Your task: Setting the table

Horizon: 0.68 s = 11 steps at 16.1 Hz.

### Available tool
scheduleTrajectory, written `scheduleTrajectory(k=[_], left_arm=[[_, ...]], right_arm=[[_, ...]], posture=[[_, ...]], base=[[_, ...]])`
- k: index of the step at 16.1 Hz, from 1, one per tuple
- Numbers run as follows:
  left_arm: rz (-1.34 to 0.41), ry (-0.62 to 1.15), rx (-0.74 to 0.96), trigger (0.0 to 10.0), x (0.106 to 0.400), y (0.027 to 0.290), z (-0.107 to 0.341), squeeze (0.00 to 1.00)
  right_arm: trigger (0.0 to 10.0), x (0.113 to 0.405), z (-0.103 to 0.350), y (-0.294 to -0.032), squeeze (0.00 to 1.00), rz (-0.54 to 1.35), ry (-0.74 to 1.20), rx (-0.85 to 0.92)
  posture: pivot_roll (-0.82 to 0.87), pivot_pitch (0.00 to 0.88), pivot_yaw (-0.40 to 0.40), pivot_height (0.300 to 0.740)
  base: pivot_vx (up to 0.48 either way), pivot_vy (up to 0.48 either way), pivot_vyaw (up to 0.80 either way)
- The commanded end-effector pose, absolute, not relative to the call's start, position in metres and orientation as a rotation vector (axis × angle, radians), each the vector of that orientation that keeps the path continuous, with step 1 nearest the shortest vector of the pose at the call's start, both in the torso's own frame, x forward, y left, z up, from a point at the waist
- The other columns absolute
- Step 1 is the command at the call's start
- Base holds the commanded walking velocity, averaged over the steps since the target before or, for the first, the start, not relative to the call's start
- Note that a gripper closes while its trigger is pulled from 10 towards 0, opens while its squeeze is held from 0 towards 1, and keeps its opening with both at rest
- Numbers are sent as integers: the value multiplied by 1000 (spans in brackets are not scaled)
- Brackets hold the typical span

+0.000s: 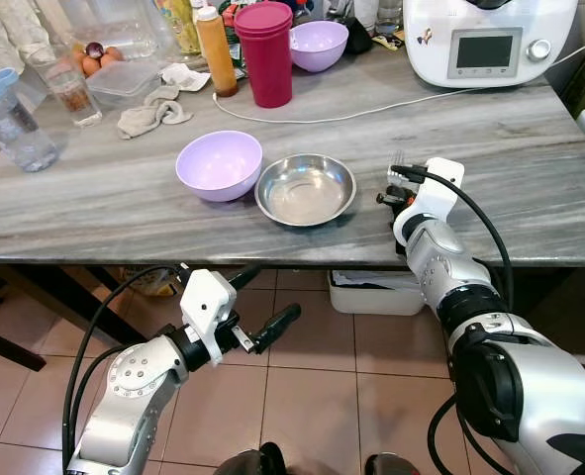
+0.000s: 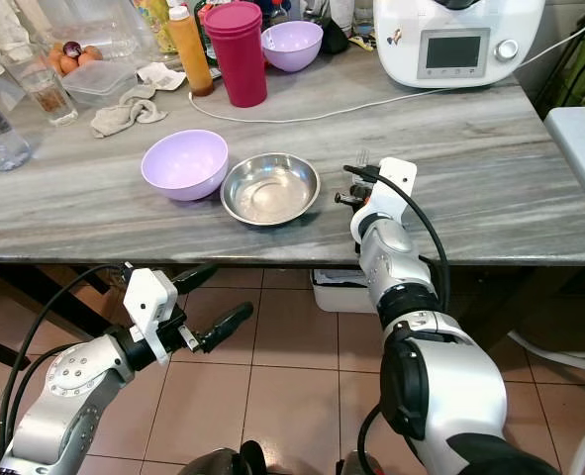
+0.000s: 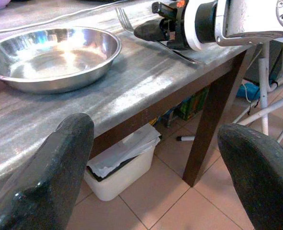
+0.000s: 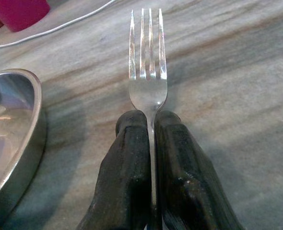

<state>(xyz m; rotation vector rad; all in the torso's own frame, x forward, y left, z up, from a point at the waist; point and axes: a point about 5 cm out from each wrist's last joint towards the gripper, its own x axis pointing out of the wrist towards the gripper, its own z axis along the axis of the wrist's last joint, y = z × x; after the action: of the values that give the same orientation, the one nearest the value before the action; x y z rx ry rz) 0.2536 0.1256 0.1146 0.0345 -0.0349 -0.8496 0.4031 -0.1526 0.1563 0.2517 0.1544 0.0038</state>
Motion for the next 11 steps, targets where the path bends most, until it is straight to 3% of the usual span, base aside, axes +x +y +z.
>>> scheduleTrajectory(k=[1, 8, 9, 10, 11], left_arm=[[-838, -24, 50, 10000, 253, 128, 114, 0], [-829, -27, 49, 10000, 252, 126, 113, 0], [-826, -26, 49, 10000, 252, 126, 113, 0], [-825, -27, 48, 10000, 252, 126, 113, 0], [-823, -28, 48, 10000, 253, 126, 113, 0]], right_arm=[[10000, 405, 161, -144, 0, 36, 154, 238], [10000, 409, 170, -143, 0, 59, 129, 133], [10000, 409, 171, -143, 804, 60, 127, 131], [10000, 409, 171, -143, 1000, 59, 130, 128], [10000, 409, 170, -143, 1000, 59, 132, 125]], posture=[[-118, 158, 135, 740], [-109, 159, 129, 740], [-109, 159, 129, 740], [-107, 157, 126, 740], [-107, 157, 126, 740]], base=[[0, 0, 0], [0, 0, 0], [0, 0, 0], [0, 0, 0], [0, 0, 0]])
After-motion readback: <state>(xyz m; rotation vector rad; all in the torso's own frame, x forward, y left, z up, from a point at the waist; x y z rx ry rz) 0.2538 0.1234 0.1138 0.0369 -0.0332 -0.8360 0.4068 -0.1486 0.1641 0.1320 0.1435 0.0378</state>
